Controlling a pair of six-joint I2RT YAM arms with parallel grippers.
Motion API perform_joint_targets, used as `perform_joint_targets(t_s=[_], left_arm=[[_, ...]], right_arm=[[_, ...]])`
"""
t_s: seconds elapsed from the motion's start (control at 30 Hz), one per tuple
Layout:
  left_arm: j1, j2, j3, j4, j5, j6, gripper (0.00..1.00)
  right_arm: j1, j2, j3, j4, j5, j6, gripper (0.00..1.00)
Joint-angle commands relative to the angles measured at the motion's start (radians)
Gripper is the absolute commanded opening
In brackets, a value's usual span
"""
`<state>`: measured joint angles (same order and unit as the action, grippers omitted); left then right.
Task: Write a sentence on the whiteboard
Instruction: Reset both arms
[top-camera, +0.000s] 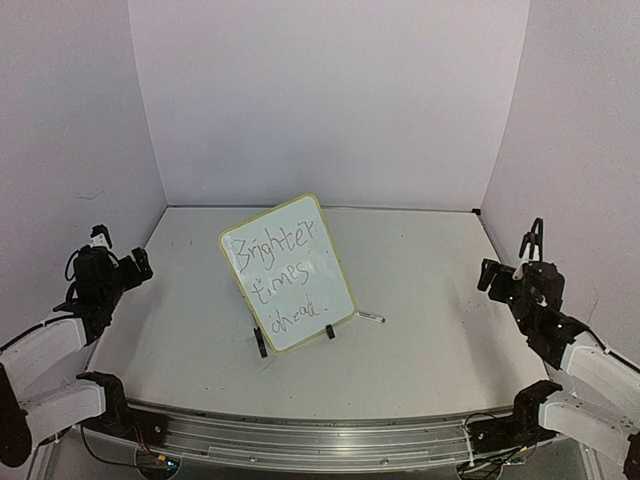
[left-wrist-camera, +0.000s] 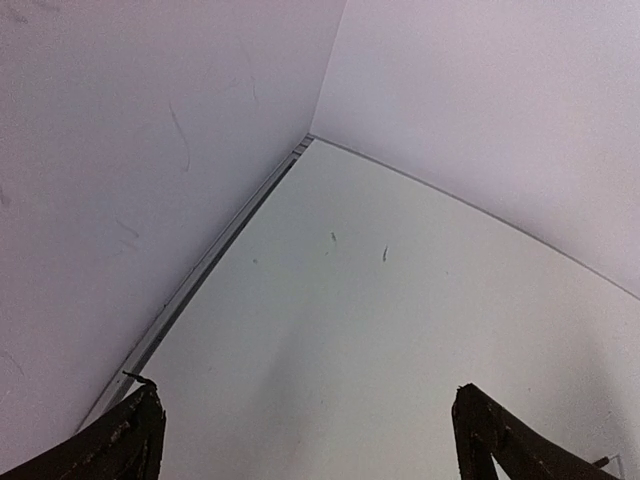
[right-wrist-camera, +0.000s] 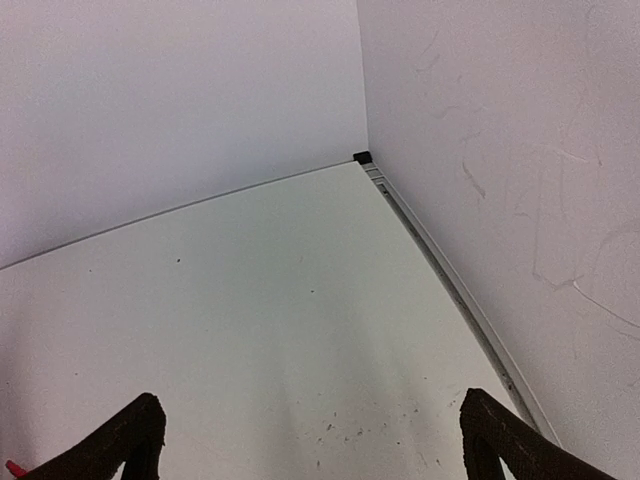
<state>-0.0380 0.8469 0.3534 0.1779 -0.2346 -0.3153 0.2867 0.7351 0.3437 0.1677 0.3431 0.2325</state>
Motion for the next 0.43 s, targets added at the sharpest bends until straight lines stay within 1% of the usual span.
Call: perform_joint_targets(t_s=[0.0,0.17,0.4], left_arm=[[0.006,-0.008,-0.071,0.094,-0.062,0.047,0.99],[0.006,0.017,-0.072,0.105,-0.082,0.047,0.99],[0.006,0.027,-0.079,0.119,-0.097,0.048,0.99]], right_arm=[[0.001,-0.066,-0.069,0.064,0.102,-0.049,0.98],[0.001,-0.109,-0.091,0.064,0.114,-0.065,0.98],[0.001,-0.088,-0.081,0.064,0.098,-0.075,0.98]])
